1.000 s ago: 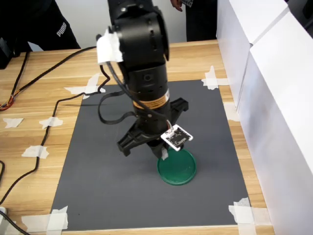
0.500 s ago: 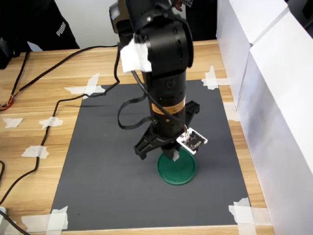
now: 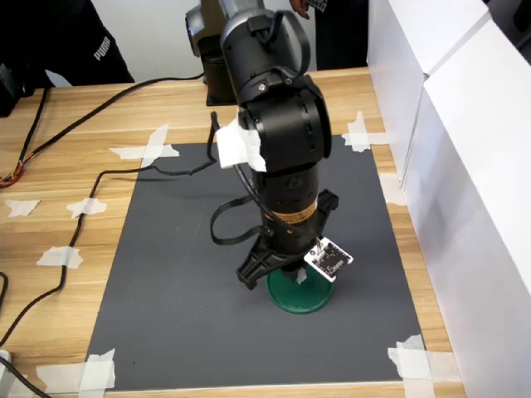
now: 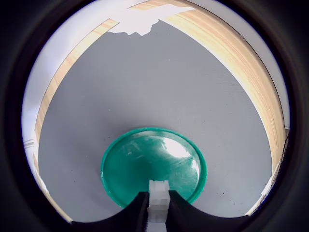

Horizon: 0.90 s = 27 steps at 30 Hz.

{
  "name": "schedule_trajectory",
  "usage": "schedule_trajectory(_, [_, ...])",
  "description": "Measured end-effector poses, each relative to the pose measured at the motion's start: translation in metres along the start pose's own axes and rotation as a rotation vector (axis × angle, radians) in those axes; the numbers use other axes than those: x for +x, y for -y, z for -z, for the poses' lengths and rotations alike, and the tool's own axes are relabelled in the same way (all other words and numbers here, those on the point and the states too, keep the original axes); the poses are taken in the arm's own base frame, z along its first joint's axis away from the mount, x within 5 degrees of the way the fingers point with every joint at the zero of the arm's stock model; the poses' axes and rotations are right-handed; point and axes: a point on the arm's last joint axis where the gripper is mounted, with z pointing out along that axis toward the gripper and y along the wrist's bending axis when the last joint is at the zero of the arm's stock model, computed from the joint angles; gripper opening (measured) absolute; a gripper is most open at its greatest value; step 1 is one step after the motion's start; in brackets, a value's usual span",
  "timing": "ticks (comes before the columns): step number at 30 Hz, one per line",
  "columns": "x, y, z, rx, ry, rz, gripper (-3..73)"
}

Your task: Grasp a white terminal and put it on the green lid.

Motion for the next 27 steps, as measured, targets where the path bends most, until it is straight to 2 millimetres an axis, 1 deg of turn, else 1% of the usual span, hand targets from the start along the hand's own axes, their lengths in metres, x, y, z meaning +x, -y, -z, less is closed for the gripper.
schedule_trajectory(3, [0.001,-0.001,-0.002,-0.007,-0.013,0.003,12.0])
schedule_trajectory(6, [0.001,-0.001,-0.002,-0.018,-0.016,0.01,18.9])
schedule_trajectory(13, [0.001,-0.002,-0.002,-0.02,-0.015,0.01,46.7])
schedule_trajectory(16, [0.001,-0.002,0.001,-0.017,-0.009,0.006,53.0])
schedule_trajectory(19, [0.001,-0.001,0.017,0.008,0.035,-0.01,54.3])
schedule_trajectory(21, [0.001,-0.001,0.035,0.037,0.085,-0.031,53.8])
schedule_trajectory(23, [0.001,-0.002,0.058,0.067,0.144,-0.065,52.1])
schedule_trajectory(25, [0.004,-0.003,0.079,0.091,0.194,-0.096,48.1])
schedule_trajectory(27, [0.007,-0.005,0.101,0.115,0.246,-0.117,42.3])
